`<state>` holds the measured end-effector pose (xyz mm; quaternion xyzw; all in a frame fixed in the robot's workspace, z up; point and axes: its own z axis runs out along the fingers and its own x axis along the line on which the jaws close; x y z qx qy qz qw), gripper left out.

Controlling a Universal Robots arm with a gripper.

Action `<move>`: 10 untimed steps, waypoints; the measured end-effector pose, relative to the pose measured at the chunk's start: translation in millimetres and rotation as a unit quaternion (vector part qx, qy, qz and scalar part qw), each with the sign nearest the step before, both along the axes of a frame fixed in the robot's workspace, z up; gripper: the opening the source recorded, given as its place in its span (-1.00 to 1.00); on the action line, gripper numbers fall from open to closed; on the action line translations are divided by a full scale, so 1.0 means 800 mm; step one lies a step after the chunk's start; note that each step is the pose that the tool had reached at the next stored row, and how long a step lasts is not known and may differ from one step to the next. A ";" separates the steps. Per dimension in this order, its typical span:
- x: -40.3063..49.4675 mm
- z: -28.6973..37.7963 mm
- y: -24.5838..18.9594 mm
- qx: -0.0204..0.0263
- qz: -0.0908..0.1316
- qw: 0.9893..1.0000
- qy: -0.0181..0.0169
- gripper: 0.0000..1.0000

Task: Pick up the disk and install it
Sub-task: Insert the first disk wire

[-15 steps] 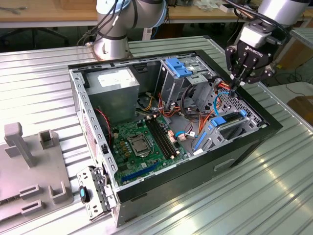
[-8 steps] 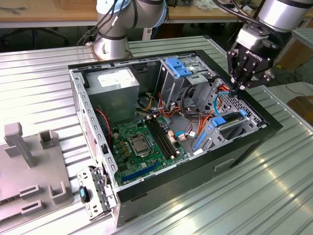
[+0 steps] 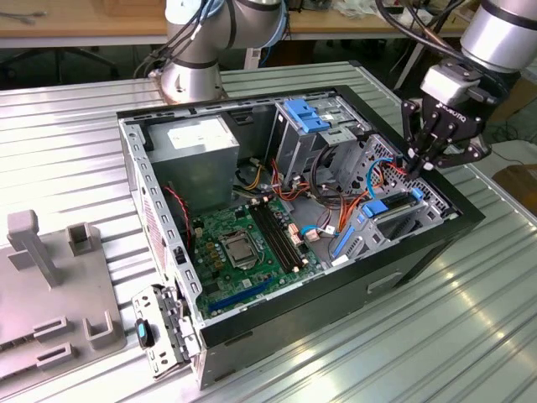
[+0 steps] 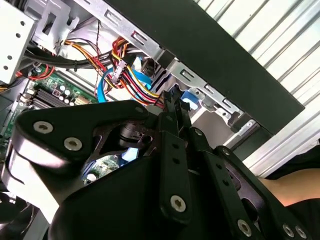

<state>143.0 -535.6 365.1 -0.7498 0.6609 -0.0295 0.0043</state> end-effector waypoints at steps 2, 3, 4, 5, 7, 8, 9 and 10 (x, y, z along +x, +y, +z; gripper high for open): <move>-0.002 -0.0010 0.0000 0.000 0.000 1.000 -0.005 -0.67; -0.002 -0.0023 0.0000 0.000 -0.003 1.000 -0.007 -0.67; -0.002 -0.0034 0.0000 0.000 -0.008 1.000 -0.007 -0.67; -0.002 -0.0042 0.0000 0.000 -0.013 1.000 -0.008 -0.67; -0.002 -0.0057 0.0000 0.000 -0.026 1.000 -0.008 -0.67; -0.003 -0.0059 0.0000 0.000 -0.029 1.000 -0.008 -0.67; -0.003 -0.0060 -0.0001 0.000 -0.032 0.999 -0.008 -0.67; -0.003 -0.0060 -0.0001 0.000 -0.032 0.999 -0.008 -0.67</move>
